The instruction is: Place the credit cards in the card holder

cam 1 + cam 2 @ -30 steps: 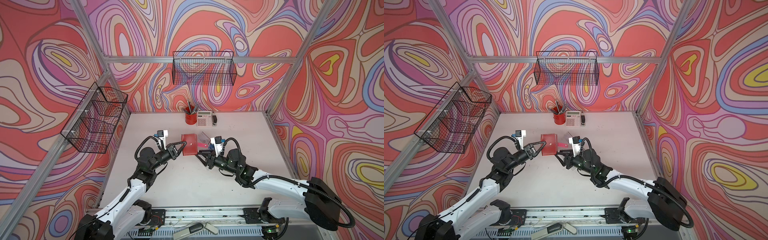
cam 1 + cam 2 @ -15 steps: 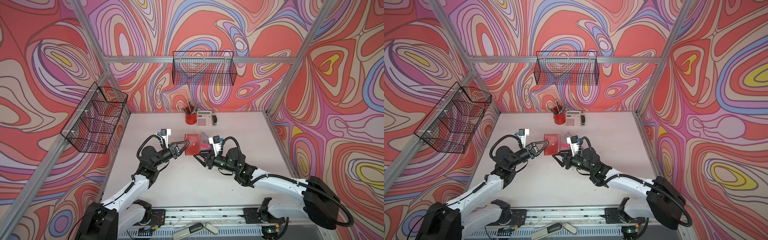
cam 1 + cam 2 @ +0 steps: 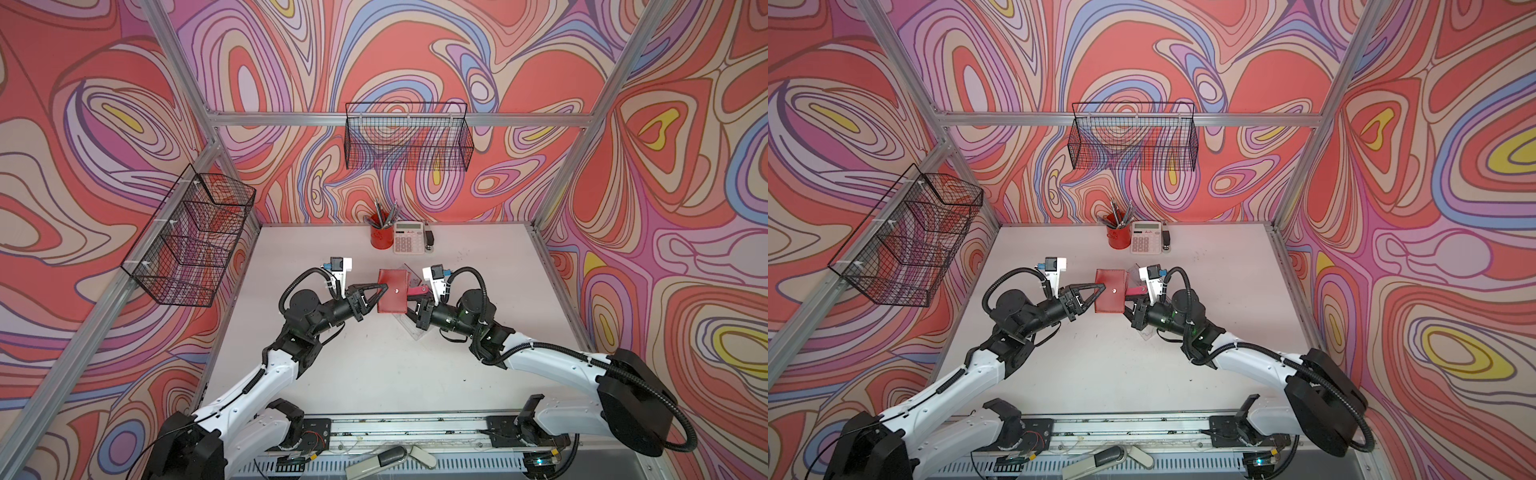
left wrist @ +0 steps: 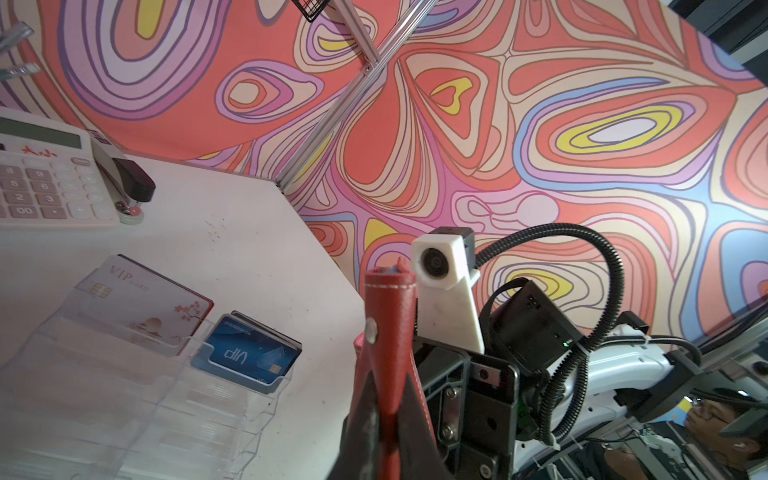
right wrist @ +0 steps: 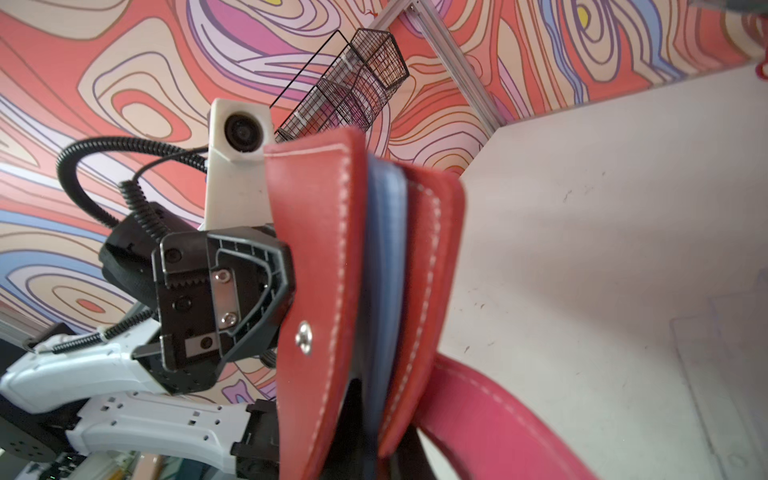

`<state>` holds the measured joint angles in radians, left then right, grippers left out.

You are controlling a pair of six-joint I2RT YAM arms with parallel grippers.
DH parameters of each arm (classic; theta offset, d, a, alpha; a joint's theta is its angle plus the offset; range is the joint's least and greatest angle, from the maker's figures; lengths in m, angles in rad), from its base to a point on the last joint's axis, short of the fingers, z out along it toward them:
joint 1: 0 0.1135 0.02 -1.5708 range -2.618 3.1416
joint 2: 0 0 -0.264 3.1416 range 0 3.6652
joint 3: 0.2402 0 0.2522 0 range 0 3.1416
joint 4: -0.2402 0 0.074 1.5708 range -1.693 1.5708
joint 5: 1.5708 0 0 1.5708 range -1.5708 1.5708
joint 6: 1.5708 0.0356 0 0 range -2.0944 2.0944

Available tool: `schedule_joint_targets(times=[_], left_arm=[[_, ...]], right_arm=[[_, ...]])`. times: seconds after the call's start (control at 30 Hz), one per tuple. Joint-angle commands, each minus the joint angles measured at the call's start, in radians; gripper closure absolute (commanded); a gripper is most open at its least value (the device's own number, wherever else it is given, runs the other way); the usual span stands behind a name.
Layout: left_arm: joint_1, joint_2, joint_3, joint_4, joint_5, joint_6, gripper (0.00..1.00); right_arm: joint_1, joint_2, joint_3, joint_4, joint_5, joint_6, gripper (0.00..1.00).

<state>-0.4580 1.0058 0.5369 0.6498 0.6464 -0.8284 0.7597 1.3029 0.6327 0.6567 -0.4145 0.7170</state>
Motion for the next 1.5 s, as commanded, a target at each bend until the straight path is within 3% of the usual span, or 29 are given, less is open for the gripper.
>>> schedule_joint_targets(times=[0.0,0.07,0.27,0.4,0.5,0.7,0.83,0.97,1.13,1.33,1.47], left_arm=[[-0.018,-0.058,0.059,-0.206,-0.088,0.115,0.30],[-0.022,-0.106,0.088,-0.368,-0.226,0.187,0.17],[-0.104,-0.186,0.175,-0.645,-0.542,0.330,0.10],[-0.214,-0.157,0.261,-0.757,-0.693,0.408,0.11],[-0.278,-0.090,0.324,-0.814,-0.762,0.445,0.13],[-0.445,0.062,0.449,-0.906,-1.008,0.548,0.14],[-0.473,0.137,0.489,-0.971,-1.133,0.538,0.18],[-0.474,0.151,0.482,-0.959,-1.165,0.545,0.20],[-0.474,0.155,0.474,-0.952,-1.174,0.538,0.33],[-0.474,0.158,0.474,-0.956,-1.211,0.534,0.62],[-0.473,0.156,0.471,-0.952,-1.218,0.538,0.75]], right_arm=[[0.000,-0.014,0.041,-0.094,0.056,-0.059,1.00],[0.001,-0.017,0.066,-0.188,0.142,-0.092,1.00],[0.008,0.023,0.145,-0.380,0.328,-0.137,1.00],[0.054,0.049,0.192,-0.451,0.422,-0.170,1.00],[0.099,0.067,0.218,-0.474,0.460,-0.196,1.00],[0.165,0.080,0.253,-0.505,0.528,-0.249,1.00],[0.166,0.077,0.238,-0.483,0.515,-0.238,1.00],[0.166,0.071,0.234,-0.474,0.497,-0.236,1.00],[0.166,0.065,0.224,-0.464,0.494,-0.233,1.00],[0.166,0.041,0.213,-0.465,0.517,-0.226,1.00],[0.166,0.033,0.199,-0.456,0.534,-0.222,1.00]])
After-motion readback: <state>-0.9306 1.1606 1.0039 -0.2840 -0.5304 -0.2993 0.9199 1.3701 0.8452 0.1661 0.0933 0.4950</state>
